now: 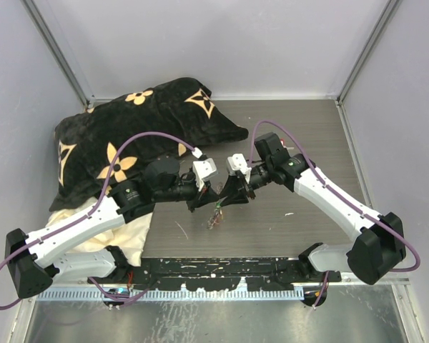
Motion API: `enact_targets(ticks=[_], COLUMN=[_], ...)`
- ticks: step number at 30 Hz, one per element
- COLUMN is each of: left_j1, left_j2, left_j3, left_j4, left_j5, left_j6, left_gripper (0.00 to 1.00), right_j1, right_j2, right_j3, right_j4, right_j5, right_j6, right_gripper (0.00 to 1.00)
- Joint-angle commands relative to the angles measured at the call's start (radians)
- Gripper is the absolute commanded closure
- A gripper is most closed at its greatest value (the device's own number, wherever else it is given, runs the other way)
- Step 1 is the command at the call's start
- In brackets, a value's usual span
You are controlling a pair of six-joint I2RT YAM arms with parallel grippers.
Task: Remove the keys from the keyring
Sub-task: Remove the key from the keyring.
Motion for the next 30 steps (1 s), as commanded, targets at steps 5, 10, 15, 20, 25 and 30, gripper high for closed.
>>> enact_targets(ticks=[5,10,15,20,25,30], left_j1=[0.003,0.004,0.004,0.004,0.004,0.004], left_j2=[-0.01,-0.013,-0.016,-0.02,-0.037,-0.071], left_j3=[0.033,0.031,0.028,0.024,0.01,-0.036], left_j4=[0.097,0.099,0.1,0.1,0.134,0.218], left_j5=[0.018,0.023,0.026,0.038,0.062,0.086], left_j6=[0.01,0.008,0.008,0.005,-0.013,-0.057], left_gripper=[1.0,1.0,1.0,1.0,1.0,0.94], right_j1=[0.014,0.014,0.014,0.014,0.014,0.005], right_j2=[0.007,0.007,0.008,0.01,0.006,0.004], right_j3=[0.029,0.026,0.028,0.028,0.037,0.039], right_j4=[0.039,0.053,0.053,0.051,0.016,0.004], right_j5=[-0.009,-0.003,-0.008,-0.011,-0.033,-0.097], right_j6=[0.022,0.038,0.038,0.035,0.0,-0.004], right_gripper=[0.72,0.77,0.84,0.98,0.99,0.99])
